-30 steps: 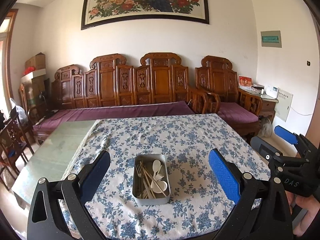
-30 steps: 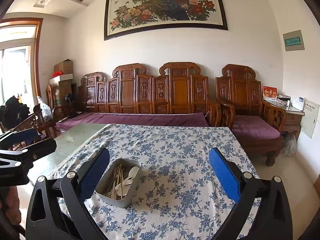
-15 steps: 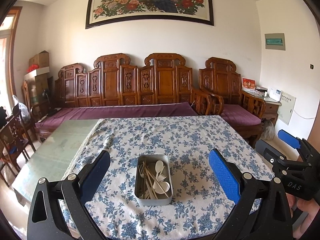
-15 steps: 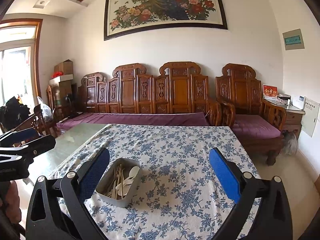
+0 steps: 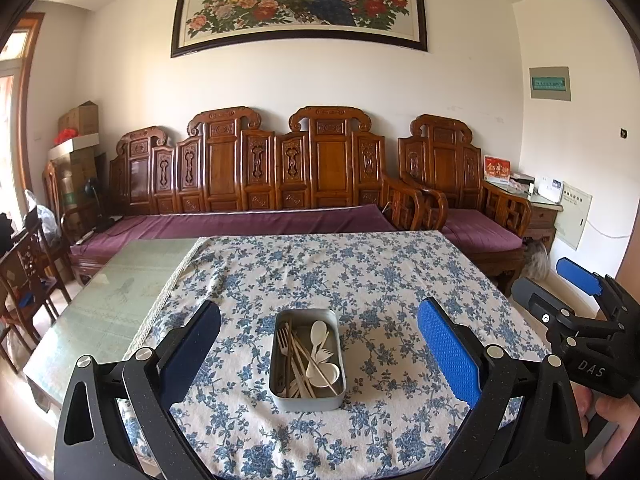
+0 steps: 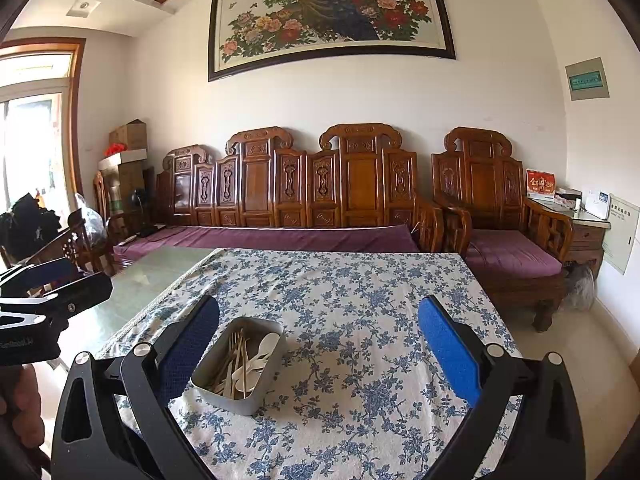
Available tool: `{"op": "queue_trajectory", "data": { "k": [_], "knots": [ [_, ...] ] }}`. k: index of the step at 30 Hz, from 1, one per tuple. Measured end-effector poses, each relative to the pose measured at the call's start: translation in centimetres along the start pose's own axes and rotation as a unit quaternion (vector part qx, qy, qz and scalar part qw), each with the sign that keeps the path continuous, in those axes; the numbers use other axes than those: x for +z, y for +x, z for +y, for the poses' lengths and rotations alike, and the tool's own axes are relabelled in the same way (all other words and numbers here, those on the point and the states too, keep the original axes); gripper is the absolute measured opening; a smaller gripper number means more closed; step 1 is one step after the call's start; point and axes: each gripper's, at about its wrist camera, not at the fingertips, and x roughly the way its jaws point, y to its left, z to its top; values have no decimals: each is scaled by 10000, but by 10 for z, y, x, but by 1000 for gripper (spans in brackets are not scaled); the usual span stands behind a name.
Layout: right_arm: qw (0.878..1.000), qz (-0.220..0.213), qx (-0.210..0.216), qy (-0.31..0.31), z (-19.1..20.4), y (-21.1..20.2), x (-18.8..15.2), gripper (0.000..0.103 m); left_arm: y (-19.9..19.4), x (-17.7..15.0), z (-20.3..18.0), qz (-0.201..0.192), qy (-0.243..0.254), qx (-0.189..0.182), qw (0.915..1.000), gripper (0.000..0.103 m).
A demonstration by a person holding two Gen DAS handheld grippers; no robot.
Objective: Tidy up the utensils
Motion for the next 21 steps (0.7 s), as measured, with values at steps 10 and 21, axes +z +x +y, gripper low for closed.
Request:
{"op": "queue_trajectory", "data": {
  "k": [10, 21],
  "knots": [
    [10000, 1, 1, 4, 0, 0, 0, 100, 0, 0, 0, 0, 5, -2, 10000, 95],
    [10000, 8, 2, 6, 1, 1, 0, 100, 0, 1, 1, -12, 4, -15, 10000, 95]
  ]
}}
